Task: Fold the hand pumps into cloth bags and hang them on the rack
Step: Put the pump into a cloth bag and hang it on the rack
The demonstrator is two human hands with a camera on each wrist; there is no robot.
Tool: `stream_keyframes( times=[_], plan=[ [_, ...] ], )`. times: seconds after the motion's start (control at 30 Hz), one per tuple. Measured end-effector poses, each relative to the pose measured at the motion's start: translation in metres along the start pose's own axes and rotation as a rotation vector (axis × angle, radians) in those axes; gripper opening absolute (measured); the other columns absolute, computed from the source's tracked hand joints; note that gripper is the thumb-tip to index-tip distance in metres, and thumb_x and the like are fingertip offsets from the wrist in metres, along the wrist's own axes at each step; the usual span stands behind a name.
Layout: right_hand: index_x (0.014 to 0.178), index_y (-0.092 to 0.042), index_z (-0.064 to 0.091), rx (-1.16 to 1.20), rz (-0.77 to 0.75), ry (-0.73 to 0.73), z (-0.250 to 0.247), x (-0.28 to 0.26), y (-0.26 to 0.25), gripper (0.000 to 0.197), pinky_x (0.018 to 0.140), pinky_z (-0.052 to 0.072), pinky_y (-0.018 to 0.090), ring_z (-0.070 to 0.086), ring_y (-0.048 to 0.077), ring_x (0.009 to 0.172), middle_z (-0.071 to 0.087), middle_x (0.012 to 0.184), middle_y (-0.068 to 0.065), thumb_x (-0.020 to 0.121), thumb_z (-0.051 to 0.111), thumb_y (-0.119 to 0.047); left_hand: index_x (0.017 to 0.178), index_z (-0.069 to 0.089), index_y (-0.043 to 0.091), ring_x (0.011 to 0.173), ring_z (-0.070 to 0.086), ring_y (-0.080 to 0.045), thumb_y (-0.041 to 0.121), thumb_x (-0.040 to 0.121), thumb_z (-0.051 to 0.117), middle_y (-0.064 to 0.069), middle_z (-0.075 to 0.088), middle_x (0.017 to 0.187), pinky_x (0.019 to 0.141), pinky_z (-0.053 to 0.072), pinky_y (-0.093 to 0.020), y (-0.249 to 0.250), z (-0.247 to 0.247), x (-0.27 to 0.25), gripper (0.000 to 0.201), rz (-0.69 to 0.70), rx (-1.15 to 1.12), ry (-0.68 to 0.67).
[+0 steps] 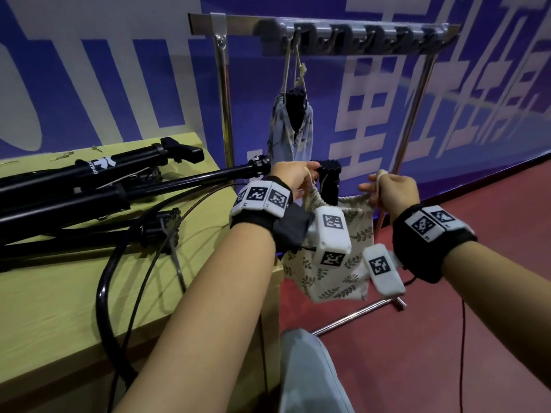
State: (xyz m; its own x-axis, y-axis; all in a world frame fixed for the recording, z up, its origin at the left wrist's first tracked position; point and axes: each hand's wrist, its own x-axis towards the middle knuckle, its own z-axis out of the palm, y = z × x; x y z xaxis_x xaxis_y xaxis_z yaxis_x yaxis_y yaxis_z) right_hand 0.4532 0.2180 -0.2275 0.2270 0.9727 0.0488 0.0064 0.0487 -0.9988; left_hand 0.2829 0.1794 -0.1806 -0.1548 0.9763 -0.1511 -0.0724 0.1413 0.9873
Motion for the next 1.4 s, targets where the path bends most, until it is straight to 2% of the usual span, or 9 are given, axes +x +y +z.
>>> stream_keyframes(
  times=[0.2, 0.47, 0.6, 0.7, 0.8, 0.93, 1.07, 1.17, 1.4],
  plan=[
    [0.125, 0.001, 0.054, 0.063, -0.054, -0.061, -0.001, 0.001, -0.002, 0.031, 0.038, 0.043, 0.015, 0.044, 0.004, 0.030, 0.063, 0.099, 0.014, 0.095, 0.048, -0.001, 0.063, 0.043, 0.009, 0.052, 0.045, -0.017, -0.002, 0.085, 0.036, -0.003, 0.043, 0.061, 0.059, 0.040, -0.028, 0.002, -0.004, 0.000, 0.025, -0.018, -0.305, 0.082],
    [0.107, -0.004, 0.061, 0.129, 0.021, -0.117, 0.002, -0.007, -0.012, 0.034, 0.039, 0.039, 0.012, 0.058, 0.006, 0.044, 0.054, 0.044, -0.006, 0.102, 0.034, -0.024, 0.072, 0.047, 0.012, 0.025, 0.021, -0.005, 0.005, 0.090, 0.041, 0.005, 0.032, 0.042, 0.035, 0.015, -0.011, 0.004, -0.004, 0.001, 0.020, 0.090, -0.230, 0.084],
    [0.109, -0.005, 0.062, 0.141, -0.016, -0.170, 0.005, -0.012, -0.015, 0.030, 0.044, 0.035, 0.021, 0.049, 0.010, 0.039, 0.058, 0.053, -0.002, 0.101, 0.038, -0.022, 0.079, 0.060, 0.013, 0.032, 0.031, -0.006, 0.009, 0.091, 0.041, 0.007, 0.042, 0.038, 0.039, 0.025, -0.018, 0.008, -0.003, -0.006, 0.022, 0.197, -0.219, 0.009],
    [0.111, -0.009, 0.064, 0.024, -0.101, -0.181, 0.008, -0.012, -0.016, 0.023, 0.041, 0.037, 0.018, 0.044, 0.006, 0.034, 0.063, 0.071, 0.003, 0.097, 0.048, -0.018, 0.086, 0.061, 0.016, 0.050, 0.050, -0.008, -0.002, 0.089, 0.034, -0.003, 0.067, 0.078, 0.053, 0.040, -0.022, 0.011, -0.001, -0.012, 0.032, 0.272, -0.238, -0.064],
    [0.104, -0.009, 0.069, -0.015, -0.122, -0.163, 0.007, -0.012, -0.016, 0.021, 0.046, 0.038, 0.022, 0.045, 0.007, 0.037, 0.061, 0.080, 0.014, 0.096, 0.053, -0.020, 0.090, 0.053, 0.018, 0.088, 0.059, -0.019, -0.001, 0.092, 0.031, -0.011, 0.063, 0.103, 0.082, 0.044, -0.030, 0.013, 0.002, -0.014, 0.030, 0.277, -0.299, -0.116],
    [0.087, -0.009, 0.068, 0.001, -0.099, -0.148, 0.002, -0.012, -0.018, 0.021, 0.050, 0.036, 0.025, 0.046, 0.012, 0.043, 0.061, 0.082, 0.013, 0.094, 0.056, -0.025, 0.084, 0.053, 0.014, 0.090, 0.059, -0.018, 0.005, 0.093, 0.033, -0.004, 0.065, 0.078, 0.081, 0.042, -0.027, 0.014, 0.004, -0.014, 0.023, 0.246, -0.455, -0.188],
    [0.080, -0.013, 0.068, -0.022, -0.075, -0.155, 0.001, -0.010, -0.016, 0.020, 0.059, 0.043, 0.033, 0.048, 0.017, 0.046, 0.055, 0.078, 0.017, 0.090, 0.061, -0.029, 0.079, 0.053, 0.011, 0.080, 0.058, -0.013, -0.001, 0.093, 0.032, -0.006, 0.057, 0.080, 0.061, 0.042, -0.013, 0.012, 0.007, -0.018, 0.028, 0.281, -0.251, -0.278],
    [0.083, -0.013, 0.069, -0.034, -0.058, -0.168, 0.000, -0.012, -0.015, 0.018, 0.066, 0.047, 0.038, 0.053, 0.024, 0.059, 0.060, 0.079, 0.016, 0.089, 0.062, -0.028, 0.071, 0.048, 0.012, 0.082, 0.060, -0.014, -0.005, 0.088, 0.030, 0.001, 0.061, 0.066, 0.061, 0.039, -0.022, 0.011, 0.008, -0.020, 0.030, 0.231, -0.130, -0.340],
    [0.097, -0.006, 0.065, -0.050, -0.019, -0.258, -0.003, -0.015, -0.011, 0.023, 0.061, 0.049, 0.024, 0.058, 0.014, 0.065, 0.068, 0.071, 0.000, 0.097, 0.049, -0.021, 0.061, 0.039, 0.011, 0.064, 0.037, -0.011, 0.002, 0.058, 0.050, -0.002, 0.038, 0.067, 0.055, 0.033, -0.017, 0.008, 0.021, -0.029, 0.014, 0.213, 0.338, -0.361]
  ],
)
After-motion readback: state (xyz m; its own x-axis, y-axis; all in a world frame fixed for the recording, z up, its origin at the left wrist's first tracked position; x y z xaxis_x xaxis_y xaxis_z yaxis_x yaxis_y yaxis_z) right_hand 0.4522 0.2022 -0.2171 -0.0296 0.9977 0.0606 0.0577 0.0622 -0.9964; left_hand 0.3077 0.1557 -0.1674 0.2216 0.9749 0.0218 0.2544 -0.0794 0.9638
